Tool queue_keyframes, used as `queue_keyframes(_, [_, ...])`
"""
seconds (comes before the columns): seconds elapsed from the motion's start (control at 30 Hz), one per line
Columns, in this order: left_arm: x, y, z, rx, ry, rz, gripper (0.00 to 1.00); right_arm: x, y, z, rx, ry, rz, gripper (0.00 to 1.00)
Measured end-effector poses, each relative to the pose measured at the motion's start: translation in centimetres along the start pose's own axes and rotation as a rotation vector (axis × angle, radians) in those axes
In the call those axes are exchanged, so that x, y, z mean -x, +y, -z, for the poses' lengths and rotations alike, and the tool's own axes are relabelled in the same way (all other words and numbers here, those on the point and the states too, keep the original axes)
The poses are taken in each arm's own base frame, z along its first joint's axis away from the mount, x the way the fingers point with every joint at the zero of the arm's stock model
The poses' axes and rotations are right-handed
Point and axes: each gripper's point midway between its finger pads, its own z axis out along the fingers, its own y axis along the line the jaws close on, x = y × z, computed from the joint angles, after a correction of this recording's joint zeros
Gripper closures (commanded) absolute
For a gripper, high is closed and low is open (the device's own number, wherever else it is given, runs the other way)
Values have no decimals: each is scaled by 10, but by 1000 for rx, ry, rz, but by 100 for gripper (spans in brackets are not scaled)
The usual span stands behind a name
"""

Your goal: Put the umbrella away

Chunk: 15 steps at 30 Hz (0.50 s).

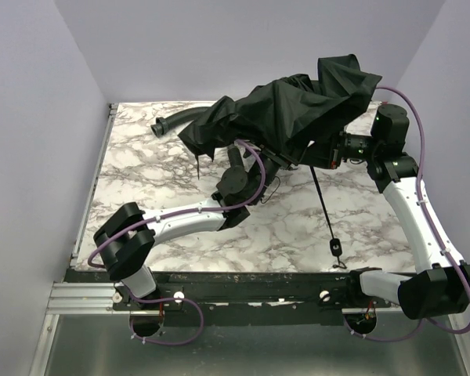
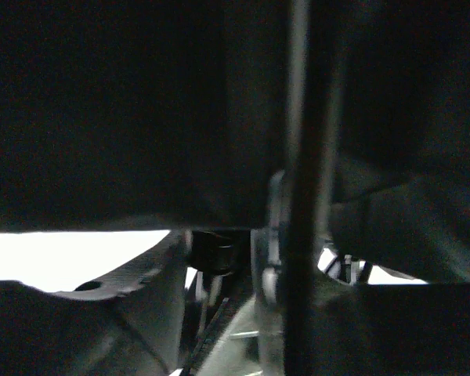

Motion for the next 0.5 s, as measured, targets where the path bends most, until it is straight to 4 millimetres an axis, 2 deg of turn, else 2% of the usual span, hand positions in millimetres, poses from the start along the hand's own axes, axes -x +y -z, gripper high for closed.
queue_keyframes(0.17, [-8,4,0,-9,40,-6,100,0,-1,1,-4,-1,-3,99])
queue_keyframes(0.3, [-8,4,1,-15,42,-5,100,0,-1,1,-4,-1,-3,99])
queue_keyframes(0.33, [-7,5,2,-17,40,-6,100,0,-1,0,-3,0,-6,95])
queue_keyframes(0.4, [-6,6,3,-20,34,-7,100,-2,0,0,-3,3,-10,72])
queue_keyframes(0.5, [-4,11,7,-13,31,-14,100,-5,-1,0,-1,12,-1,47])
